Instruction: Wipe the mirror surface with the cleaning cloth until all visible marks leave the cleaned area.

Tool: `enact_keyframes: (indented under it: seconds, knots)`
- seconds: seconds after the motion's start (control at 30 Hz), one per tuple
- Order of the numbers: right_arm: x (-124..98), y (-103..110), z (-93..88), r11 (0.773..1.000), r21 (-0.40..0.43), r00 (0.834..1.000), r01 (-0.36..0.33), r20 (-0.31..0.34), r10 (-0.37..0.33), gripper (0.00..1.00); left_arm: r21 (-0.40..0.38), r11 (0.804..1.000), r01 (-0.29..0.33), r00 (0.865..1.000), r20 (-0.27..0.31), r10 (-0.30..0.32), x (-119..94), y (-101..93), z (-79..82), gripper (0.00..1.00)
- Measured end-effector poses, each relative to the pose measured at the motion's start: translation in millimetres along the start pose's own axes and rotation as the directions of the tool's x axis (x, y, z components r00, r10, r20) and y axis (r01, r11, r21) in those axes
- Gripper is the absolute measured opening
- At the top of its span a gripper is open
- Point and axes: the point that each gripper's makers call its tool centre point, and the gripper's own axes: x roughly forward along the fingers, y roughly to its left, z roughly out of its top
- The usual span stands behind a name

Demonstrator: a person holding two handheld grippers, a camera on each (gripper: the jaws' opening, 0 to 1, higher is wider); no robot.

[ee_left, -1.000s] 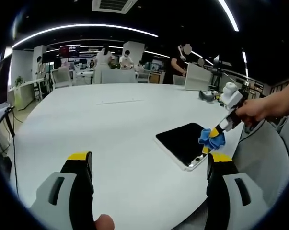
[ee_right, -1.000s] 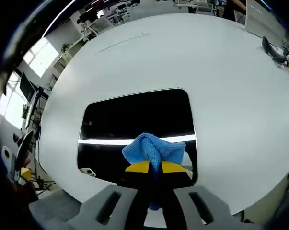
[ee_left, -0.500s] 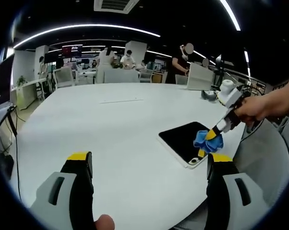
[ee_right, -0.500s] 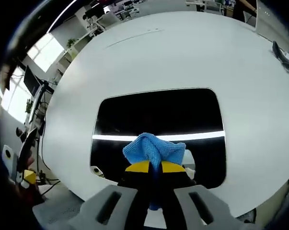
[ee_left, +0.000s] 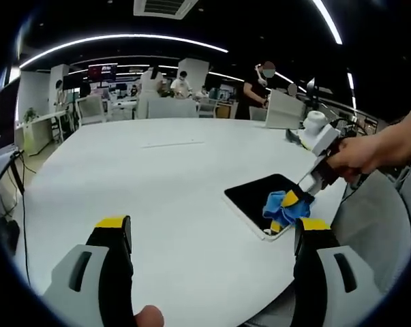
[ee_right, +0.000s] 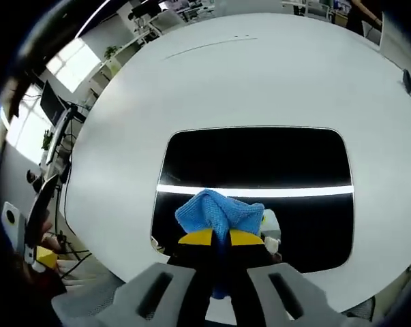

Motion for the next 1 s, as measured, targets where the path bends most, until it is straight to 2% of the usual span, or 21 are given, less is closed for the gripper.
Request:
enact_keyframes:
  seconds: [0.73, 1.0]
  knots:
    - [13.5, 47.0, 1.0, 0.997, -0.059, 0.998, -0.056, -0.04, 0.054, 0.0, -0.005, 1.0, 0.004, 1.0, -0.014, -0.004, 3.7, -5.1, -5.6, 0.99]
    - [12.5, 48.2, 1.5, 0.995, -0.071, 0.997, -0.064, -0.039, 0.061, 0.0, -0.01, 1.0, 0.001, 1.0, -0.015, -0.002, 4.5, -2.2, -5.6, 0.99]
